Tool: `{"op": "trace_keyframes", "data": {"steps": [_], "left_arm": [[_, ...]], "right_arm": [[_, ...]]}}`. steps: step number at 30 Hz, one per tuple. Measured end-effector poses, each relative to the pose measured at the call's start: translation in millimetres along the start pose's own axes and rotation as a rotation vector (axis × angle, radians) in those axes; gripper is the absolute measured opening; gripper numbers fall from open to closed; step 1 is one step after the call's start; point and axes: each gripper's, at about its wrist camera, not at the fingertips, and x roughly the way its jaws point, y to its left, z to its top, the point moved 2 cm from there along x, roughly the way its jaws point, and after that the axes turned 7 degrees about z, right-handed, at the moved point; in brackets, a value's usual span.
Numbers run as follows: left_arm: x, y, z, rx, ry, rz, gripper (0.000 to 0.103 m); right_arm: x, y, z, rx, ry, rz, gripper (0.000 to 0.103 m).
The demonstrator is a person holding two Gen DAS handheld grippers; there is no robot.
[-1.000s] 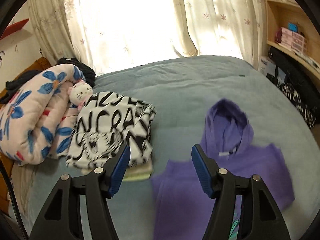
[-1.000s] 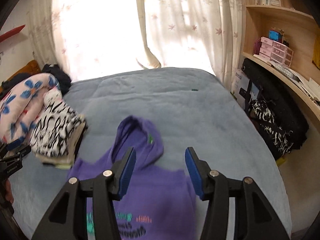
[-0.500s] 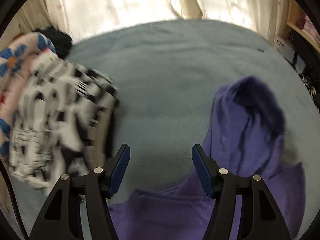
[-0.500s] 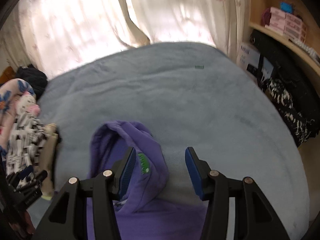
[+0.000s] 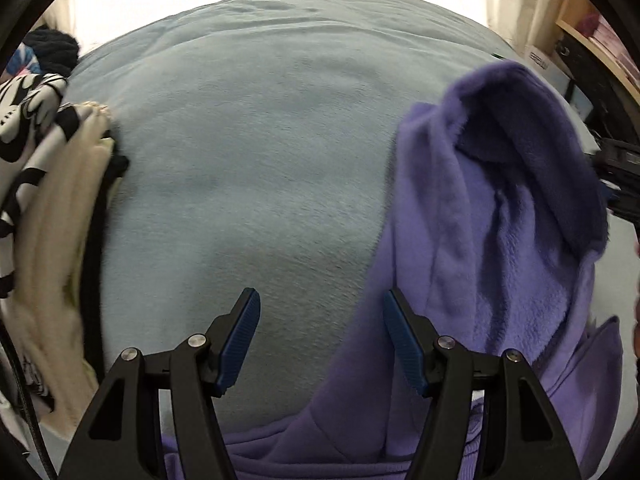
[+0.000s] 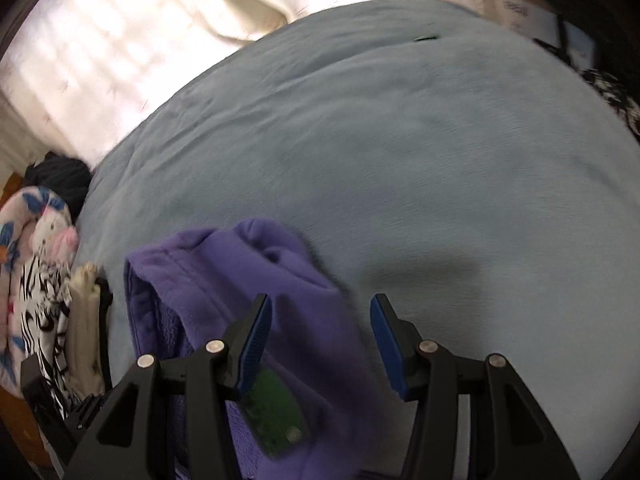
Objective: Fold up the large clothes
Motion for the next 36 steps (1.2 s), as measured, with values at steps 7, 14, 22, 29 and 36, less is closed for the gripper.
{"op": "trace_keyframes", "data": {"steps": [7,14,22,29,36], "left_arm": [[-0.5,-3.2,-13.4,0.031,0.009,-0.019,0.063],[-24.1,5.9,-30.9,0.007,0.009,-0.061,0.063],[-85.1,30.3,-74.2,0.006,-0.023,-0.147,0.063],[-141.0,71.8,-131.8,-0.001,-0.015,-0.211,0.063],[-180.8,92.2,-182.6,0.002,-0.003,-0.272,0.063]], "right_arm": [[37.1,7.8,-15.6,-0.020,0.052,-0.013,0.047],[-22.8,67.6,-30.1,-0.313,-0.119,-0.053,0.010],[-144.0,140.5,-116.8,-0.745,-0.415,0.007,0.010],[-169.0,156.9,-231.0,-1.039,-0.497,-0.128,0.011],[-182.3,149.3,-305.7,-1.055,-0.397,-0.162,0.034]]}}
